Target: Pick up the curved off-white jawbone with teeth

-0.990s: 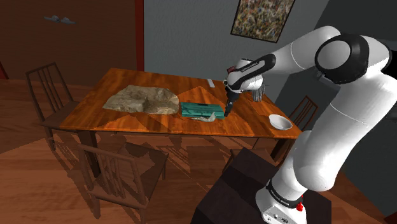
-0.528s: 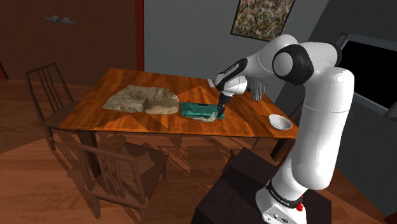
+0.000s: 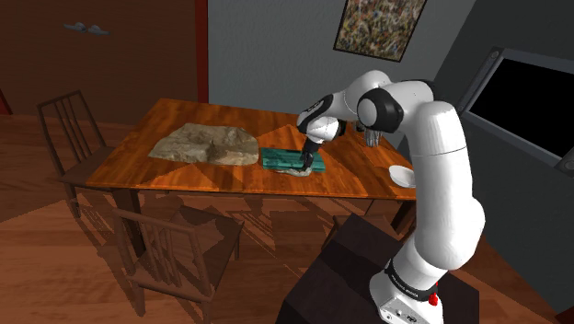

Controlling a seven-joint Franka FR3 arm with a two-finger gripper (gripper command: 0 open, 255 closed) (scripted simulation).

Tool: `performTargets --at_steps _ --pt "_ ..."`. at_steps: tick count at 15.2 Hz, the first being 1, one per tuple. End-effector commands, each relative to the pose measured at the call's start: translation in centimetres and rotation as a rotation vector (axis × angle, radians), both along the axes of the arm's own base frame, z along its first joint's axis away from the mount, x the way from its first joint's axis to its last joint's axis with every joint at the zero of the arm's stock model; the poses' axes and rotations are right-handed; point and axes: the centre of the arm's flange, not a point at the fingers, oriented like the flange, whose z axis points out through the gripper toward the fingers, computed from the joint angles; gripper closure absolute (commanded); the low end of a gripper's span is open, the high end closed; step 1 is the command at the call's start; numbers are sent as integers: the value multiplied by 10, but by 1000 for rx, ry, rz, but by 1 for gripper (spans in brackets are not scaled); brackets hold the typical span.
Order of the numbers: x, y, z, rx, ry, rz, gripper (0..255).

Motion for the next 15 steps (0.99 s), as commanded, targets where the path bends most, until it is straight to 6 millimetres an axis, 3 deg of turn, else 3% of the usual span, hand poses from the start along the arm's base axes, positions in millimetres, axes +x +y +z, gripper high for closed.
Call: performTargets --at_steps 1,2,11,12,15 --pt "19 -6 -16 9 -15 37 0" --pt "26 -8 -22 12 -20 50 0" --pt "26 -8 -62 12 -20 49 0" --pt "26 -8 -62 12 -20 49 255" --pt "25 -7 -63 12 -20 49 255"
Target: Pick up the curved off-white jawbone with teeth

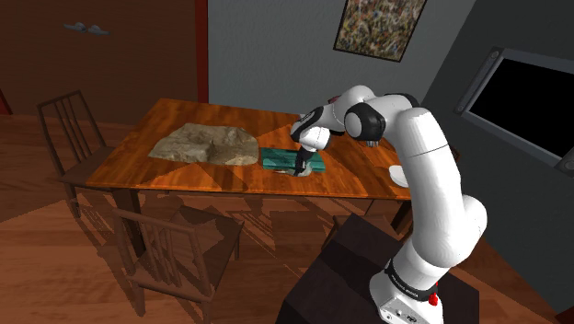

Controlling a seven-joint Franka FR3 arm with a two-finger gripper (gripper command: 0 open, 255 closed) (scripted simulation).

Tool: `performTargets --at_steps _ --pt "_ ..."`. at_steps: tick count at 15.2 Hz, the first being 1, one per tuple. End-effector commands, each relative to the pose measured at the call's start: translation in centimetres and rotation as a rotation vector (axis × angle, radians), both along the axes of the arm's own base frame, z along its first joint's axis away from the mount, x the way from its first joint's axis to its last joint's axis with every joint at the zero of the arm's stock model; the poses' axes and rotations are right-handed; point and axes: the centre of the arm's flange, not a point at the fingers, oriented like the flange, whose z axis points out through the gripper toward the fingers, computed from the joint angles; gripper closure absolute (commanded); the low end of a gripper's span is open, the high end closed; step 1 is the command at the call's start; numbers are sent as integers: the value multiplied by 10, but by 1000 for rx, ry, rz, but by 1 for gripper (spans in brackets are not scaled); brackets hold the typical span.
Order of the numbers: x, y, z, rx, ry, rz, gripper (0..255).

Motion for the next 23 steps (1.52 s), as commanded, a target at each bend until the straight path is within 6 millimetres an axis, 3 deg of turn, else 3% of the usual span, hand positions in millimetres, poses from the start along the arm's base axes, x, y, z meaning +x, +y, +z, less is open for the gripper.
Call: performTargets --at_steps 1,6,21,23 --pt "0 0 0 0 0 0 255" --pt "0 -1 0 0 0 0 255" --pt "0 -1 79 0 0 0 255" --pt "0 -1 80 0 0 0 255"
